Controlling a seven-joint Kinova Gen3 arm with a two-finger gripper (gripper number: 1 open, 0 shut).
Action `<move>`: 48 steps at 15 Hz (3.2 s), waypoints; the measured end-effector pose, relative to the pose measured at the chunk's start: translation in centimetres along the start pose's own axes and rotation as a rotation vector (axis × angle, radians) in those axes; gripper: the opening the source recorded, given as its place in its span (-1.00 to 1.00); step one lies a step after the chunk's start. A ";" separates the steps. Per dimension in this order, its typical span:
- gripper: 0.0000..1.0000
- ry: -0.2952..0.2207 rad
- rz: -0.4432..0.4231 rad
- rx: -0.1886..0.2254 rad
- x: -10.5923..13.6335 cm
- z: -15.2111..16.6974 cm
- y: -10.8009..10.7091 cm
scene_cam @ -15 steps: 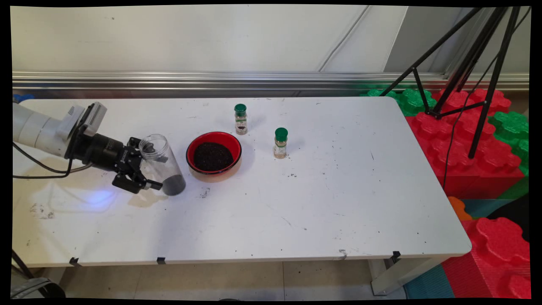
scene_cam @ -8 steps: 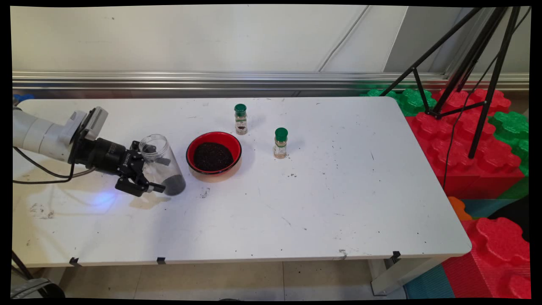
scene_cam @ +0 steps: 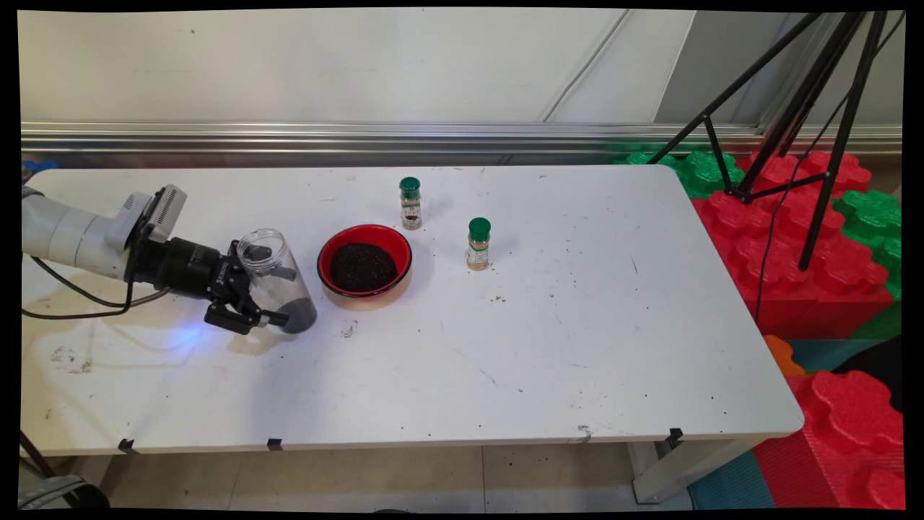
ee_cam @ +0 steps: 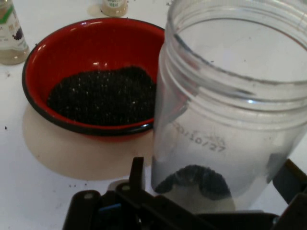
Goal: Pick up the black seasoning powder from the table, then pour the black seasoning powder in the red bowl
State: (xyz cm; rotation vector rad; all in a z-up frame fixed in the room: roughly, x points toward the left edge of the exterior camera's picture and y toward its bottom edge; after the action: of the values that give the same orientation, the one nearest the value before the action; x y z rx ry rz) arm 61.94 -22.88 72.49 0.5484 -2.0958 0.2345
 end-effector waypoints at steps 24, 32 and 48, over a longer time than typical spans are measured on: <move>-1.00 0.079 0.068 0.019 1.7 -1.6 -0.1; -1.00 0.076 0.128 0.066 5.4 -3.8 -1.4; -1.00 0.013 0.379 0.169 11.3 -2.2 -7.1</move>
State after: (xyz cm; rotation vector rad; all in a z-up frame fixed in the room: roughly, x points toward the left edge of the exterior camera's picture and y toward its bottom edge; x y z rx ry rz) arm 61.53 -31.62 82.84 0.2404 -2.1665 0.6345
